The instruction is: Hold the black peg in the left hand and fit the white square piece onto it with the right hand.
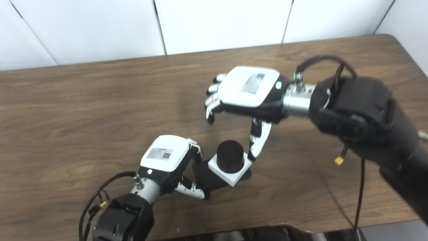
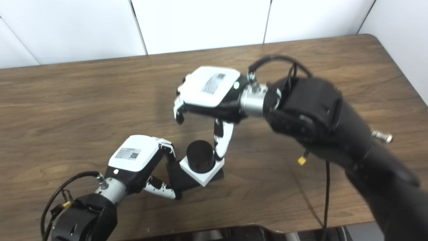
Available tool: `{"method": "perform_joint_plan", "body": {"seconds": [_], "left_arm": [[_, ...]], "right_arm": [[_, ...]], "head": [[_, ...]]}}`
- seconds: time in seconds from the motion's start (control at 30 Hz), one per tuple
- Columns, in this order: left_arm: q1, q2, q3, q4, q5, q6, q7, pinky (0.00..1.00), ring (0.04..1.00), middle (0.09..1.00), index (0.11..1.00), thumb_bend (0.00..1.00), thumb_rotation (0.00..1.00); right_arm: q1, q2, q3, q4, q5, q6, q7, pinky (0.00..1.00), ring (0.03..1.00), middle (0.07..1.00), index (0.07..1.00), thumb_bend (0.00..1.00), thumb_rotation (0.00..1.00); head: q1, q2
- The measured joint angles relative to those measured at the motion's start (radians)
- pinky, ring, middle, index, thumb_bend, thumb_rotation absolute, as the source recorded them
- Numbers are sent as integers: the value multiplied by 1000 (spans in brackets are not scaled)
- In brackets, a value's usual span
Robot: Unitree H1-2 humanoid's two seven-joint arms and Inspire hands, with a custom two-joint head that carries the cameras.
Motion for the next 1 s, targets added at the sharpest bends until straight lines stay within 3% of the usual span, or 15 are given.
{"method": "perform_joint_plan", "body": {"seconds": [0.43,0.9,0.97,1.0], "left_arm": [[1,3,7,4,-1,-24,10,770,797,774,491,510,57],[1,13,22,18,-34,-28,37,742,767,750,495,510,86],[1,15,27,22,-39,-29,52,708,732,729,642,712,374],[1,15,29,27,-41,-29,66,702,725,726,679,762,443]], "right_arm": [[-7,20,-13,5,4,11,-1,963,924,841,729,1000,431],[-26,7,-73,8,6,24,-1,943,917,843,755,1000,449],[-25,1,-73,11,6,25,-1,943,918,844,754,1000,452],[-24,0,-73,11,6,26,-1,943,918,843,752,1000,448]], "head": [[11,-17],[14,-29],[15,-29],[15,-29]]}}
